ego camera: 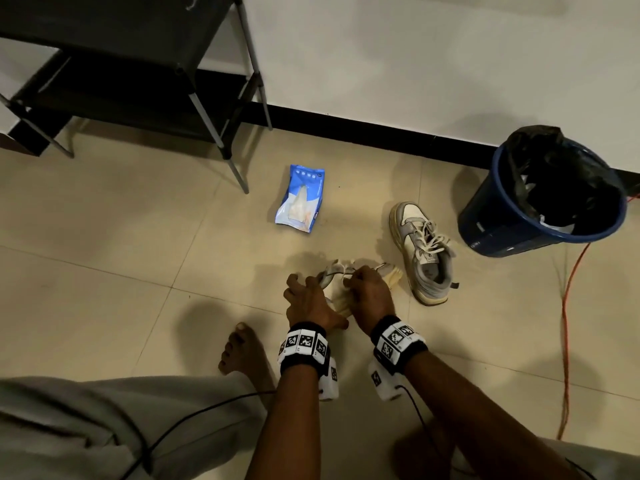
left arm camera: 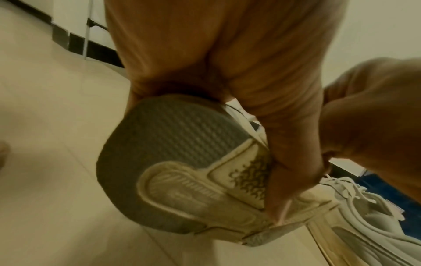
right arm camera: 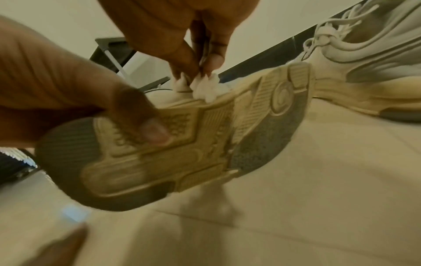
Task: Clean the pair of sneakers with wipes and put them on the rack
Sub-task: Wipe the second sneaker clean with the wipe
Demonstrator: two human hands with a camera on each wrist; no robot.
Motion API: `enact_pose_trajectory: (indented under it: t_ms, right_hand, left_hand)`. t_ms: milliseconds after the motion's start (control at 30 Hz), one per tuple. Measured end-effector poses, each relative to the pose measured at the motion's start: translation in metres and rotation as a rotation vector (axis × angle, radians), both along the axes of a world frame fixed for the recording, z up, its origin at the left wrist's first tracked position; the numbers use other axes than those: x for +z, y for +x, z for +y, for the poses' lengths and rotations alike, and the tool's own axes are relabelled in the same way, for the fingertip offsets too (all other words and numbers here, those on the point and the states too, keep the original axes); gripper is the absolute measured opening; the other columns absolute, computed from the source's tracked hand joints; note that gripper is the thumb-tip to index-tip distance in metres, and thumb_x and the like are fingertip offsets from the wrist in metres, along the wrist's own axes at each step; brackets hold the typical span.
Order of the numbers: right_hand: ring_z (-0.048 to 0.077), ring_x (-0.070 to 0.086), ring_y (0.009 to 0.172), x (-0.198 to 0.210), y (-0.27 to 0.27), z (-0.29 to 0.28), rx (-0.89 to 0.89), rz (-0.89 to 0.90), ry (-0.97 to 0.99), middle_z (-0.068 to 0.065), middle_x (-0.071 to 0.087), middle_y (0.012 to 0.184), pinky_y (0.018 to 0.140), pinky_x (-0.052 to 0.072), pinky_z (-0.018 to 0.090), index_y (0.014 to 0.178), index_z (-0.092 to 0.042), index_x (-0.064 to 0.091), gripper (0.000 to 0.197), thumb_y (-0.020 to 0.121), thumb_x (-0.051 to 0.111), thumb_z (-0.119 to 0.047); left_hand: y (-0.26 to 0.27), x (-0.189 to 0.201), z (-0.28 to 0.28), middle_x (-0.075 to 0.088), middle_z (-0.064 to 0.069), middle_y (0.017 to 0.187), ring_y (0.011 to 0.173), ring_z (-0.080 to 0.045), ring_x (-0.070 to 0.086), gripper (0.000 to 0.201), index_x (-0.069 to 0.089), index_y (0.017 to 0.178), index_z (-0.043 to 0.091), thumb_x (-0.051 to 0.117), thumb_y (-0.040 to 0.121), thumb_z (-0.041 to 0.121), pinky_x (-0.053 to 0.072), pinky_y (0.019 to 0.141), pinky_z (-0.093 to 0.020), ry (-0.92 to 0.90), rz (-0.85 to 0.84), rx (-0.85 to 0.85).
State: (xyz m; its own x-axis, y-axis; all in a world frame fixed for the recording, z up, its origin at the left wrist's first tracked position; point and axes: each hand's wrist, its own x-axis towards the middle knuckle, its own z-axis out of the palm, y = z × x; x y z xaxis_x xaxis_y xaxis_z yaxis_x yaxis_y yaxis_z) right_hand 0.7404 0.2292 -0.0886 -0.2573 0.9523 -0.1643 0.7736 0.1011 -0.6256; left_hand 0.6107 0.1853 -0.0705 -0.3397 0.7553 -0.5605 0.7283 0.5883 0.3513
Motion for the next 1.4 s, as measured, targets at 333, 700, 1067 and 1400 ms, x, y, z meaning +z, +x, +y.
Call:
enact_pose_trajectory:
  t_ms: [333,700,1067,1400]
  right_hand:
    - [0.026,0.059,0.082,-0.001,0.018,0.007,0.133,-0.081,0.058,0.01,0.062,0.09,0.065,0.041,0.022,0.095,-0.007,0.069,0.028,0.088,0.046,-0.022]
    - [0.033,0.065,0.071,-0.01,0.061,0.03,-0.124,-0.057,0.238,0.014,0.067,0.079,0.065,0.047,0.029,0.075,-0.007,0.073,0.016,0.068,0.068,0.007]
    - [0.033,0.058,0.07,-0.011,0.057,0.02,0.084,-0.08,0.316,0.01,0.06,0.079,0.056,0.047,0.033,0.08,-0.009,0.071,0.015,0.072,0.058,-0.005]
    - [0.035,0.061,0.075,-0.01,0.054,0.008,0.185,-0.158,0.273,0.012,0.062,0.088,0.058,0.051,0.035,0.084,-0.01,0.07,0.029,0.062,0.066,0.009]
  left_hand:
    - [-0.002,-0.003,-0.001,0.016,-0.01,0.144,0.13,-0.035,0.029,0.114,0.033,0.134,0.014,0.092,0.043,0.048,0.049,0.092,-0.045,-0.047,-0.008,-0.004]
    - [0.009,-0.001,0.01,0.018,-0.011,0.143,0.126,-0.035,0.03,0.114,0.032,0.133,0.015,0.093,0.043,0.05,0.05,0.085,-0.043,-0.062,0.073,-0.091]
    - [0.004,-0.001,0.013,0.017,-0.01,0.146,0.128,-0.035,0.03,0.111,0.033,0.134,0.016,0.092,0.045,0.045,0.048,0.086,-0.043,-0.05,0.018,-0.066]
    - [-0.002,-0.014,0.01,-0.029,-0.019,0.157,0.144,-0.054,-0.01,0.114,0.022,0.148,0.025,0.093,0.06,0.028,0.024,0.114,-0.06,-0.015,-0.135,-0.024]
